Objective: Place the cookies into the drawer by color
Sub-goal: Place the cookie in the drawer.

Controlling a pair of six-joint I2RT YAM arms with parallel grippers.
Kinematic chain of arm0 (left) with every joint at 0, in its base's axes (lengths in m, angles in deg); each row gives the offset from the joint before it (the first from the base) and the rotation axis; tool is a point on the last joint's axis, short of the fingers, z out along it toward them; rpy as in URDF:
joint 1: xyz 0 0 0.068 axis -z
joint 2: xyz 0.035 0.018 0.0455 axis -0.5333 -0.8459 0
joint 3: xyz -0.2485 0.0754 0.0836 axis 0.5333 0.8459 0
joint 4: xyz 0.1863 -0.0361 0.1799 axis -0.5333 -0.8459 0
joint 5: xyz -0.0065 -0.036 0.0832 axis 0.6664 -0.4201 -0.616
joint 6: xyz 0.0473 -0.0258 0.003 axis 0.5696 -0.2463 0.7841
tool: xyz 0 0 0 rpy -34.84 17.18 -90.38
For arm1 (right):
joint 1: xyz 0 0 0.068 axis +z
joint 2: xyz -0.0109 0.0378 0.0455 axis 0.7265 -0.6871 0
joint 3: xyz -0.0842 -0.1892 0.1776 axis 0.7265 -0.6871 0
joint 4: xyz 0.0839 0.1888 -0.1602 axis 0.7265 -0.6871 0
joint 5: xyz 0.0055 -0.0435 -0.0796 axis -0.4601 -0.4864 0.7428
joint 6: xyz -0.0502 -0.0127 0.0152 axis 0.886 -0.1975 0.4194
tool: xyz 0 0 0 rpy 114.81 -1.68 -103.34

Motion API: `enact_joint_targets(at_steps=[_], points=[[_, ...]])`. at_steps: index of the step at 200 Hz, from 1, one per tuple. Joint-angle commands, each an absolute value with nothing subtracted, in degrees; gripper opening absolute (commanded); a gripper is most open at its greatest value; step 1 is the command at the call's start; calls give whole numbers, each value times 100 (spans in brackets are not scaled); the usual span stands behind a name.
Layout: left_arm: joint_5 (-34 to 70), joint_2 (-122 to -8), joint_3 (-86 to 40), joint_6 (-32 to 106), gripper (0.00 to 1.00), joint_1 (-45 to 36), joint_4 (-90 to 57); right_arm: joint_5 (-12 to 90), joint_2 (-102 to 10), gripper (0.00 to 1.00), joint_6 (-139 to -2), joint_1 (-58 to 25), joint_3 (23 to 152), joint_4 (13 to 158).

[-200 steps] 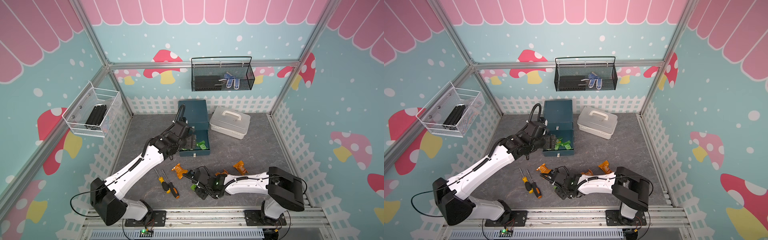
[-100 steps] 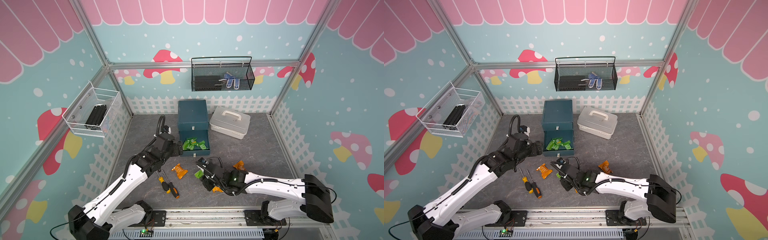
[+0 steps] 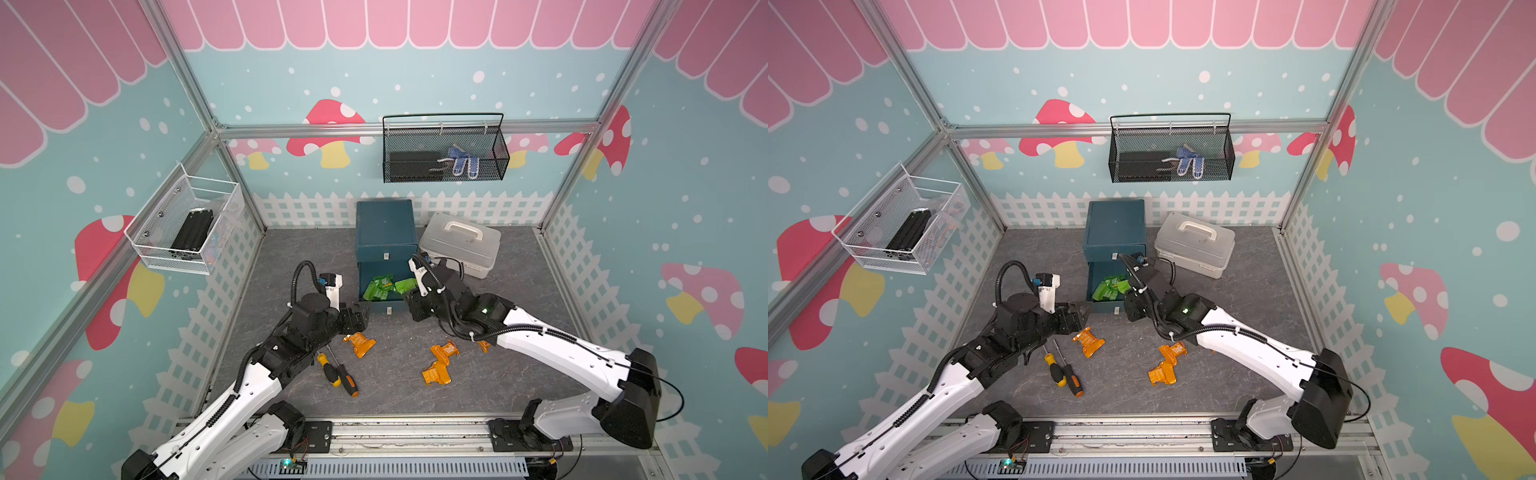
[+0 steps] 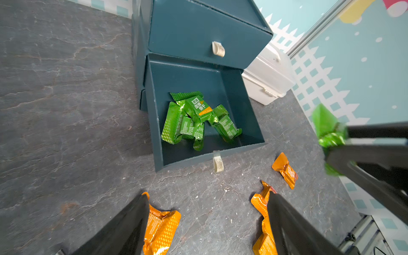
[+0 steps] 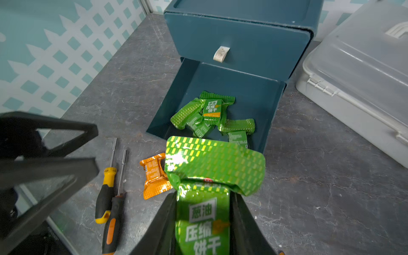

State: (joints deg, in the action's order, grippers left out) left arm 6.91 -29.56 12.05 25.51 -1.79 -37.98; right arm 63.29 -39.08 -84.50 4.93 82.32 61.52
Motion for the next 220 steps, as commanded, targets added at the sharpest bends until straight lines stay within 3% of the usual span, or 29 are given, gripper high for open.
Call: enact_joint_targets(at_steps=[1, 39, 75, 118, 220], points=[[735, -2874, 1336, 2437, 87, -214, -3387, 6423, -4516, 35, -8572, 366, 8757, 5961], [462, -3016, 1388, 2502, 87, -217, -3237, 6790, -5629, 35, -8748, 320, 9698, 5768], [831, -3277, 1435, 2662, 87, -222, -2888, 7265, -6313, 35, -8846, 285, 10181, 5765], [552, -3475, 1372, 2766, 88, -224, -2955, 7186, -7051, 35, -8931, 162, 10547, 5869], [468, -3467, 1352, 2780, 88, -244, -3006, 6869, -7644, 37, -9006, -159, 10468, 6272]])
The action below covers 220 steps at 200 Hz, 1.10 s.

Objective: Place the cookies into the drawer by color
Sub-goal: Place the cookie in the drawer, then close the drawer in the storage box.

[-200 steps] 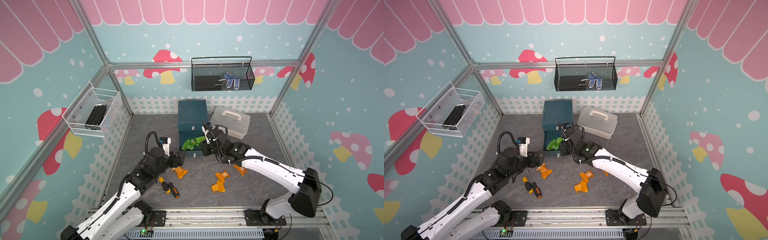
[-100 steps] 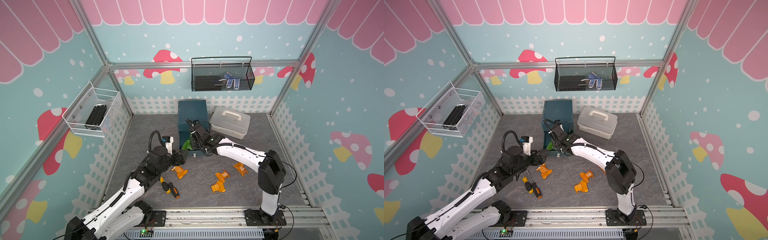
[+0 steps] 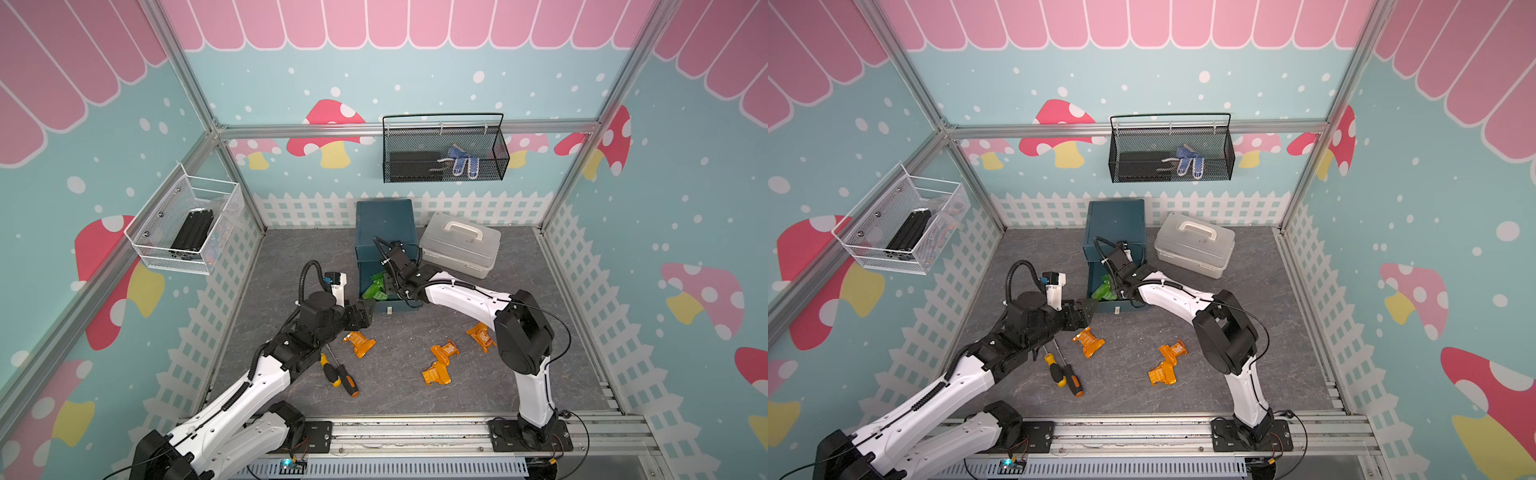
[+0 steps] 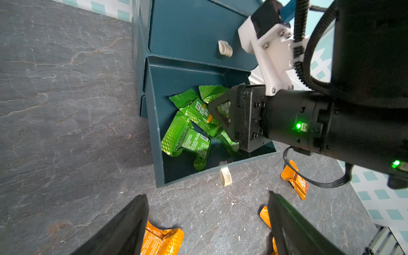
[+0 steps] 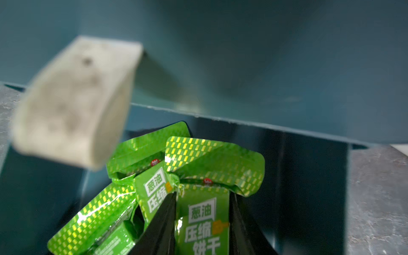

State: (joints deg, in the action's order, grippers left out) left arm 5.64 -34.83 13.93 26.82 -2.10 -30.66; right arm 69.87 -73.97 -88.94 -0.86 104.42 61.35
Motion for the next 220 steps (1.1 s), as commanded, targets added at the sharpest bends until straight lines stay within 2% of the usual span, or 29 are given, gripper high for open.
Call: enact_joint_targets(at_steps=[1, 37, 77, 147, 180, 220], points=[[469, -3470, 1353, 2780, 88, -248, -3021, 6870, -7645, 37, -9006, -163, 10468, 6268], [381, -3393, 1384, 2771, 88, -242, -3053, 6871, -7513, 41, -9050, -159, 10212, 6348], [351, -3450, 1334, 2763, 88, -236, -3071, 6889, -7396, 50, -9032, -151, 10070, 6321], [250, -3676, 1202, 2736, 89, -244, -2972, 6824, -6922, 56, -8915, -83, 9878, 6364], [54, -3811, 791, 2798, 88, -472, -2985, 6175, -6117, 57, -8687, -33, 9233, 7093], [782, -4366, -63, 2872, 83, -1342, -2930, 5180, -5063, 57, -8189, 7, 8418, 7494]])
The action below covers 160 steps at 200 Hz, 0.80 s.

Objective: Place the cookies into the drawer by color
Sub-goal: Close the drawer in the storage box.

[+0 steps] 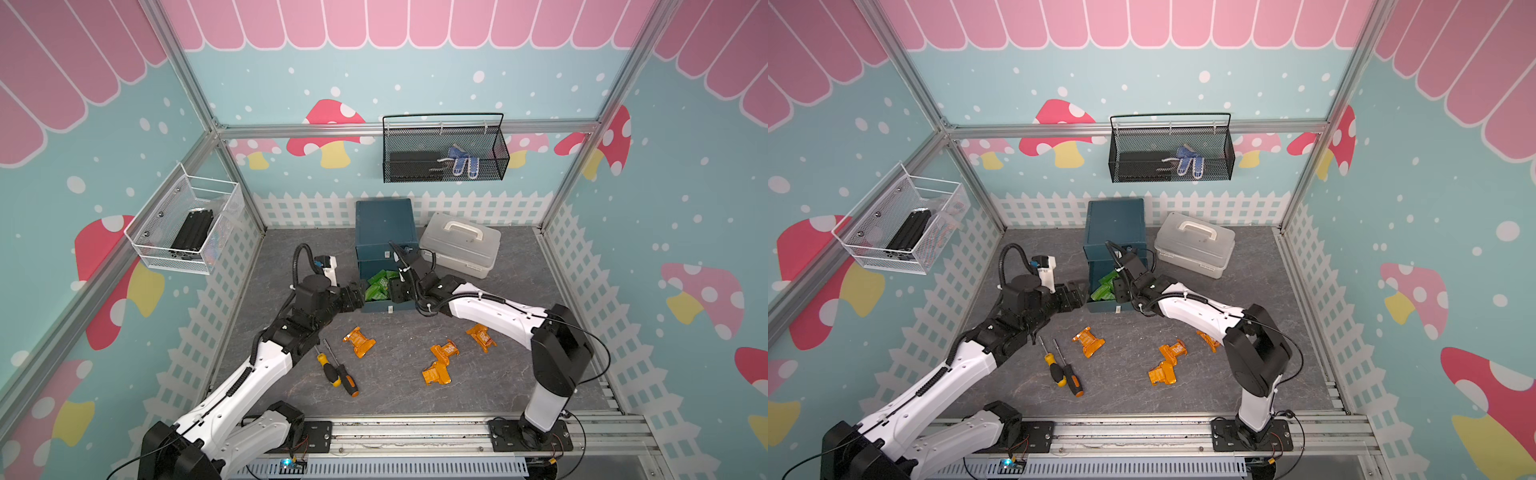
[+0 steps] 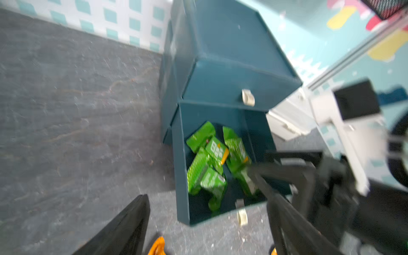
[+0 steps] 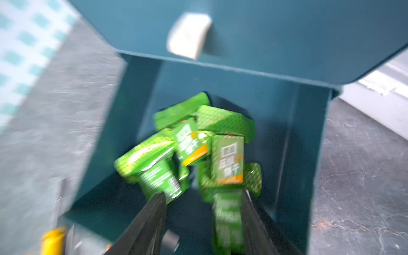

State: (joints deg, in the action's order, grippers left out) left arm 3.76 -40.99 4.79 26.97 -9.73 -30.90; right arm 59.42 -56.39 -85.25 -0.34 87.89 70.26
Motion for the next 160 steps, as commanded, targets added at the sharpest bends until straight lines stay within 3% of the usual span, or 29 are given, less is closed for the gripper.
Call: enact_joint_targets(at_steps=[1, 42, 78, 160], points=[[801, -4376, -85, 2879, 82, -1351, -2917, 5142, -5032, 57, -8180, 12, 8384, 7512], [1702, -5699, -1444, 3117, 72, -1812, -3155, 3451, -4293, 55, -7516, 65, 7303, 8286], [1859, -7033, -2783, 3213, 67, -1975, -3422, 2800, -4235, 53, -6855, 225, 6661, 8617], [1610, -8807, -4257, 3536, 56, -2081, -3664, 3298, -4809, 51, -6307, 227, 6490, 8810]])
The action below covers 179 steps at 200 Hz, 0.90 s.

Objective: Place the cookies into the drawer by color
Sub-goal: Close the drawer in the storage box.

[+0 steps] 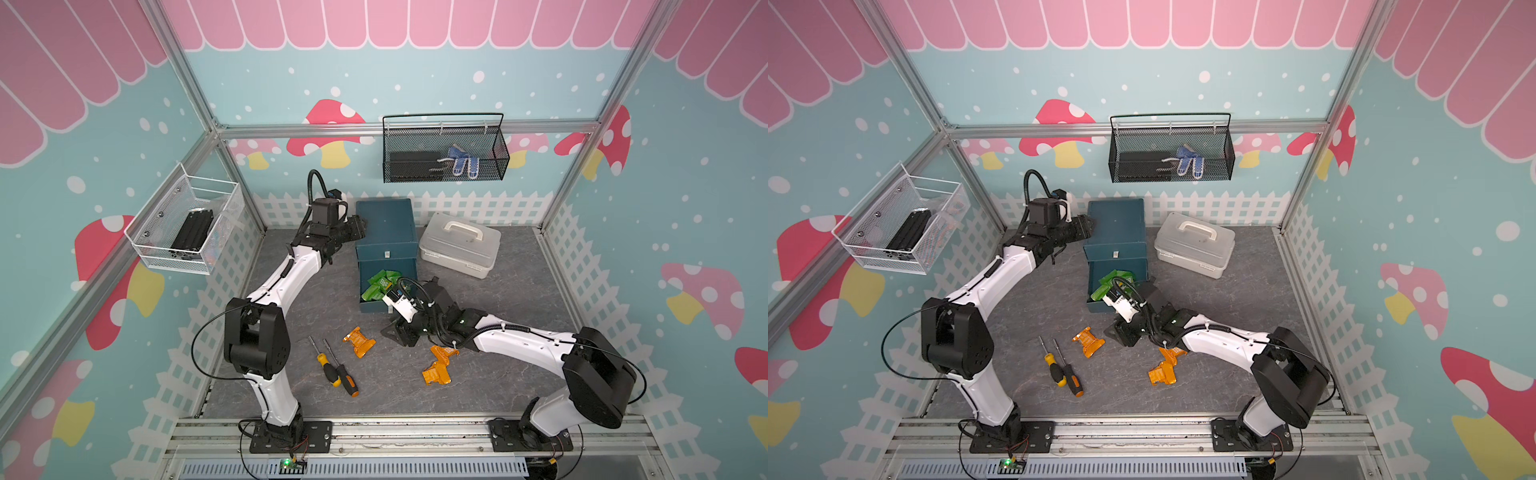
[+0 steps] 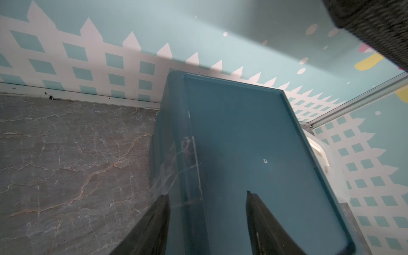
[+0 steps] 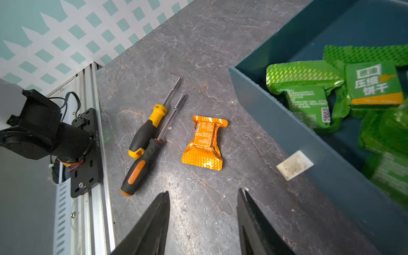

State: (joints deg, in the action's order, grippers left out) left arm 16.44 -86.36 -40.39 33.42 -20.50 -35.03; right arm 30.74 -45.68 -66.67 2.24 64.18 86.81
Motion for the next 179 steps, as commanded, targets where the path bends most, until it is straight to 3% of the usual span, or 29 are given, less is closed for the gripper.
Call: enact_joint_targets(at_steps=[1, 50, 94, 179], points=[[1606, -8816, -4260, 3536, 55, -2085, -3662, 3300, -4821, 51, -6299, 227, 6497, 8807], [1519, -8913, -3943, 3539, 40, -2081, -3378, 3283, -5345, 47, -6023, 219, 7052, 8665], [1394, -8786, -3603, 3455, 35, -2081, -3250, 4110, -5608, 43, -5881, 154, 7487, 8529], [1349, -8645, -3252, 3386, 33, -2085, -3143, 4373, -6394, 41, -5602, -184, 8550, 8137]])
